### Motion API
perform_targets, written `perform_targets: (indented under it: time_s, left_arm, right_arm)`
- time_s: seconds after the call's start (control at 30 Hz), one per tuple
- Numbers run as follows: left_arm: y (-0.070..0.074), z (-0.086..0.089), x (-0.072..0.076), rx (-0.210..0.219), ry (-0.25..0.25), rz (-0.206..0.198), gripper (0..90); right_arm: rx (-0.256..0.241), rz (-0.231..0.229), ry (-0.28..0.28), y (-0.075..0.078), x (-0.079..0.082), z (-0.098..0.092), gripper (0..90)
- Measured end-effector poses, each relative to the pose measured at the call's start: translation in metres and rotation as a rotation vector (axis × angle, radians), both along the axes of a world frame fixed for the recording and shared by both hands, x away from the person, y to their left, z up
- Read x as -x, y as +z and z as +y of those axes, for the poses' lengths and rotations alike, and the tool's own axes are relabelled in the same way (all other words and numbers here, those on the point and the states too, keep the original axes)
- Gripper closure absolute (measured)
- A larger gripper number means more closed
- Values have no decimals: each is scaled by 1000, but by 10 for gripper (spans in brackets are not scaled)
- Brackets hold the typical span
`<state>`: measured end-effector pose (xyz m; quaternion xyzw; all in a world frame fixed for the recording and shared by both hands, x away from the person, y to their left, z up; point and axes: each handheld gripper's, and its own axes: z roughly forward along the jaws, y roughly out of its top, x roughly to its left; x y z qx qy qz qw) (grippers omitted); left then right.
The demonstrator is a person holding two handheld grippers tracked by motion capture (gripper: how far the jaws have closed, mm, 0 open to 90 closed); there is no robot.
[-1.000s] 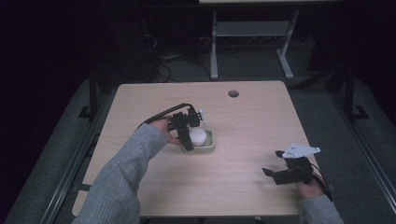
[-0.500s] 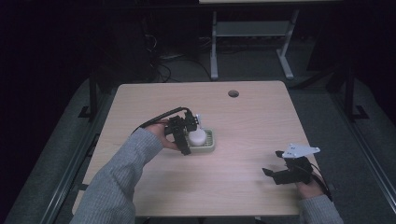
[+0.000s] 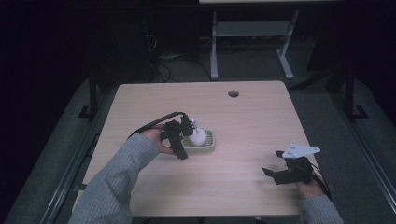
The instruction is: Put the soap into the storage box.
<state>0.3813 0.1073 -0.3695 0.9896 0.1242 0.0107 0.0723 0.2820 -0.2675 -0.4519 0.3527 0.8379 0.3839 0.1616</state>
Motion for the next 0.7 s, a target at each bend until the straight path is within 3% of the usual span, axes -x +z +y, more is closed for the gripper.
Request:
perform_targets:
  time_s: [0.7]
  left_arm:
    - [-4, 10, 18, 8, -10, -13, 206]
  right_arm:
    - [6, 3, 1, 0, 0, 0, 136]
